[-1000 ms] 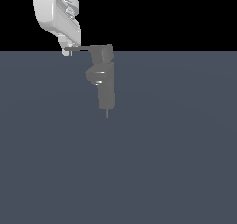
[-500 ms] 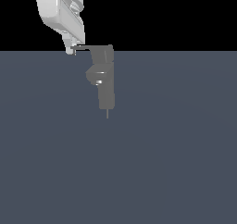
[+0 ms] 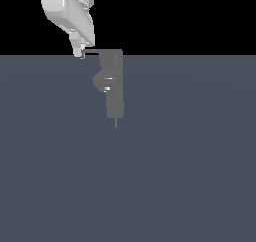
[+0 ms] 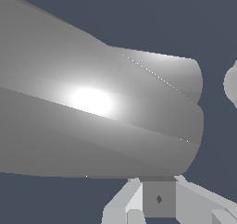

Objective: Turn on the faucet by rotating a designated handle.

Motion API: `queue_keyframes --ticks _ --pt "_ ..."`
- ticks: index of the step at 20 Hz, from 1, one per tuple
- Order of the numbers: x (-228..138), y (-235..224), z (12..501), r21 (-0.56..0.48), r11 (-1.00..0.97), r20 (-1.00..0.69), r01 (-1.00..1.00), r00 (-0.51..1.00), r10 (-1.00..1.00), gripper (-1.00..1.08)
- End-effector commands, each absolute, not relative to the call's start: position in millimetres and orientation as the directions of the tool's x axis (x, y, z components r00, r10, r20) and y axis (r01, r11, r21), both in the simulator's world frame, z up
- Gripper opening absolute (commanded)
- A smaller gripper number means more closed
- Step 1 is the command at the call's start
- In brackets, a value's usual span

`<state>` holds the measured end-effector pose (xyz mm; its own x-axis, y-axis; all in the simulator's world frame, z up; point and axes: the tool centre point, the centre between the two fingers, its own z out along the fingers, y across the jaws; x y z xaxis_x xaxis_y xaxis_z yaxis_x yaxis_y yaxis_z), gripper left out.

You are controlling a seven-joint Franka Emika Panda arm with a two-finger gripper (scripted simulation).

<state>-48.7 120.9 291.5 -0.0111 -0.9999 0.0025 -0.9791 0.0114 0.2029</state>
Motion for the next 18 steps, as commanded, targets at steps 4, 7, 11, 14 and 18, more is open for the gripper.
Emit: queue_keyframes --ticks 4,7,11,14,18 --pt "-53.6 110.7 292.6 0.203 0.012 0.005 -0.979 -0.011 -1.0 -1.0" --pt "-54.6 90.4 293.6 0.202 0.014 0.005 -0.979 -0.013 -1.0 -1.0" --pt "-56.1 62.5 295.1 0.2 0.017 0.004 -0.98 -0.016 -1.0 -1.0" --pt "-57.2 41.2 296.1 0.199 0.018 0.003 -0.98 -0.018 -1.0 -1.0" --pt "-58.6 12.4 297.6 0.197 0.021 0.003 -0.98 -0.021 -1.0 -1.0"
